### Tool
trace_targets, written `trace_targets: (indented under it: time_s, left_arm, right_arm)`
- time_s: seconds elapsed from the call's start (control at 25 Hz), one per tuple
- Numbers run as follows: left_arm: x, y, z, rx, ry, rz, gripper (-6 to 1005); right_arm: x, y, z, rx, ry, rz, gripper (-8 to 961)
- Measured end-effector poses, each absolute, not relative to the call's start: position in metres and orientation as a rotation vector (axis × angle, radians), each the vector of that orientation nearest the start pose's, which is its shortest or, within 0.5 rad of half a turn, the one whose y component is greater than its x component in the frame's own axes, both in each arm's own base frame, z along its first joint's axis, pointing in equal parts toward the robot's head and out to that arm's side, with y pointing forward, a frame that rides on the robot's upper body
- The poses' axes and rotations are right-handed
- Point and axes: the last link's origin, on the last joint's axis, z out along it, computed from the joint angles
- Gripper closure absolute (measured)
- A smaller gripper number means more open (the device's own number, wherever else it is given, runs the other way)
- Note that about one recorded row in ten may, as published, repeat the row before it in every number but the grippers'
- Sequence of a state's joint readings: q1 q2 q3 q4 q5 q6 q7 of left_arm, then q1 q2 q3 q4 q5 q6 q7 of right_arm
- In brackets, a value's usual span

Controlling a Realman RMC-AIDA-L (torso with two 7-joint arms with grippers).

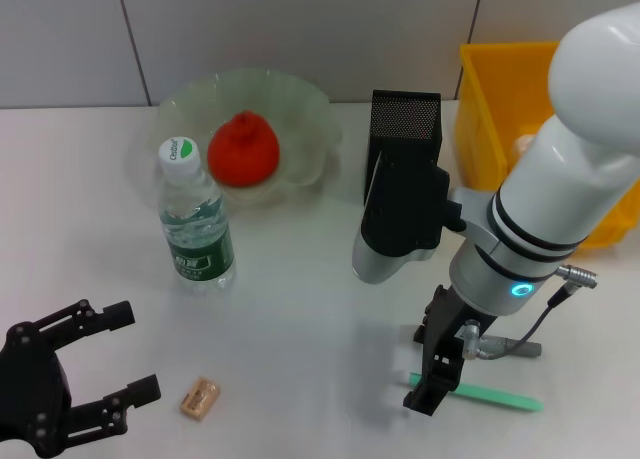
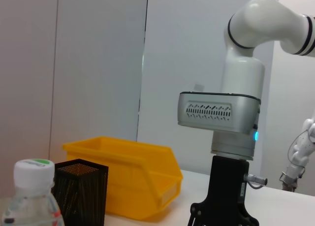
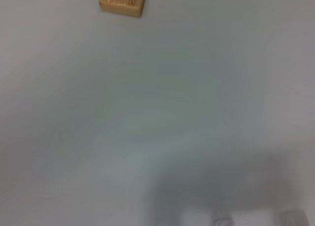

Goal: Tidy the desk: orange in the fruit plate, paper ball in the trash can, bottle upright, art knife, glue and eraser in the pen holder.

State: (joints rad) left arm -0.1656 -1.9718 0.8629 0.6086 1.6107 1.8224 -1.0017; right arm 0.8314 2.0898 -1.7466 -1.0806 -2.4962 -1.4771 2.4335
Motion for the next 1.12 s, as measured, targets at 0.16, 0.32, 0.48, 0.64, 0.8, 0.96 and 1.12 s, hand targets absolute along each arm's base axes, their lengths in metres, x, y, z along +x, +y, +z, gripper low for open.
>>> trace_targets:
  time_s: [0.16, 0.32, 0.48, 0.64, 0.8, 0.96, 1.12]
  left_arm:
    - [-0.322, 0.219, 0.042, -2.589, -0.368, -0.951, 195]
    - [-0.322, 0.220, 0.042, -2.583, -0.373, -0.945, 197]
    - [-0.322, 0.221, 0.041, -2.581, -0.376, -0.945, 197]
    - [-0.322, 0.221, 0.041, -2.580, -0.376, -0.944, 197]
    - [-0.323, 0.221, 0.041, -2.580, -0.375, -0.942, 197]
    - [-0.323, 0.221, 0.041, -2.579, -0.375, -0.940, 197]
    - [-0.323, 0.221, 0.041, -2.577, -0.377, -0.936, 198]
  right_arm:
    - [0.140, 0.341, -0.086, -2.896, 0.387, -0.848, 142]
    - [0.140, 0.340, -0.089, -2.897, 0.359, -0.859, 143]
    - [0.139, 0.338, -0.093, -2.895, 0.328, -0.895, 221]
    - [0.138, 0.337, -0.096, -2.889, 0.317, -0.914, 343]
    - [0.137, 0.336, -0.097, -2.884, 0.317, -0.921, 516]
    - [0.137, 0.335, -0.098, -2.883, 0.313, -0.932, 584]
    - [0.137, 0.334, -0.100, -2.878, 0.305, -0.937, 588]
